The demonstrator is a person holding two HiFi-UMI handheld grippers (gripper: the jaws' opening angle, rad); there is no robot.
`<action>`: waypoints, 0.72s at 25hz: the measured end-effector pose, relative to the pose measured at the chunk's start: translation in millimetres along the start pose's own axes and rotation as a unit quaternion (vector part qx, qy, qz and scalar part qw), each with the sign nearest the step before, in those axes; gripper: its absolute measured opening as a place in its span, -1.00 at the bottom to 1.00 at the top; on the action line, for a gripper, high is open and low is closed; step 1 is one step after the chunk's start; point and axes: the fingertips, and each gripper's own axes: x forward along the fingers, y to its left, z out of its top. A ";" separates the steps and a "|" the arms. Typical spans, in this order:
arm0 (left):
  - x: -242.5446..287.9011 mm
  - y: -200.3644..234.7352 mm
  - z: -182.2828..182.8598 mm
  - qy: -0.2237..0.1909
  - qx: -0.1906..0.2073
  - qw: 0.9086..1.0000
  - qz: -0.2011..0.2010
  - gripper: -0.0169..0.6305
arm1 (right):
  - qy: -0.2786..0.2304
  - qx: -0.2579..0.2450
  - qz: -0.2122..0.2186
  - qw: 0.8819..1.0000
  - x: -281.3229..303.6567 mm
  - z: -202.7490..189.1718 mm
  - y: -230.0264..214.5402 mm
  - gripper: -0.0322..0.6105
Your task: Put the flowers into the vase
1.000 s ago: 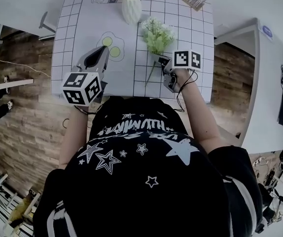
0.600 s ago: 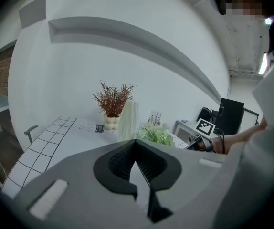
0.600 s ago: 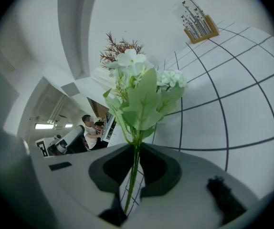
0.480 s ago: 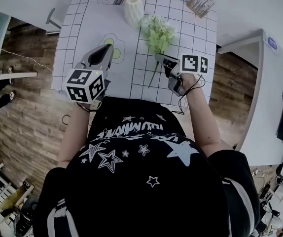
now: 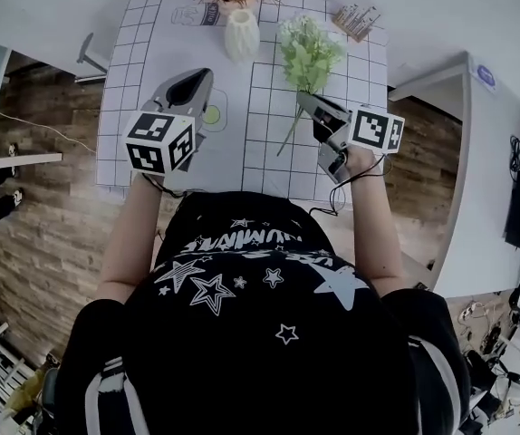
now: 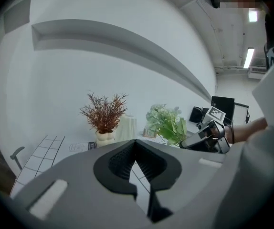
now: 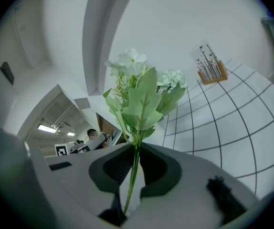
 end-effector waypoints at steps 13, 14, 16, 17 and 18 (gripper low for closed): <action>33.2 10.7 50.2 -0.039 0.020 0.996 -0.078 0.09 | -0.086 -0.103 -0.011 0.991 -5.0 87.1 61.1 -0.76; 35.9 9.8 50.4 -0.041 0.025 0.996 -0.081 0.22 | -0.089 -0.107 -0.011 0.990 -4.3 91.5 64.4 -0.76; 43.1 8.7 50.2 -0.043 0.043 0.995 -0.084 0.42 | -0.095 -0.118 -0.010 0.988 -2.4 101.8 71.4 -0.76; 47.6 8.8 50.5 -0.045 0.052 0.994 -0.085 0.50 | -0.099 -0.124 -0.011 0.987 -1.1 107.8 75.1 -0.76; 52.6 9.2 51.1 -0.047 0.059 0.993 -0.086 0.55 | -0.103 -0.130 -0.011 0.986 0.1 114.2 78.9 -0.76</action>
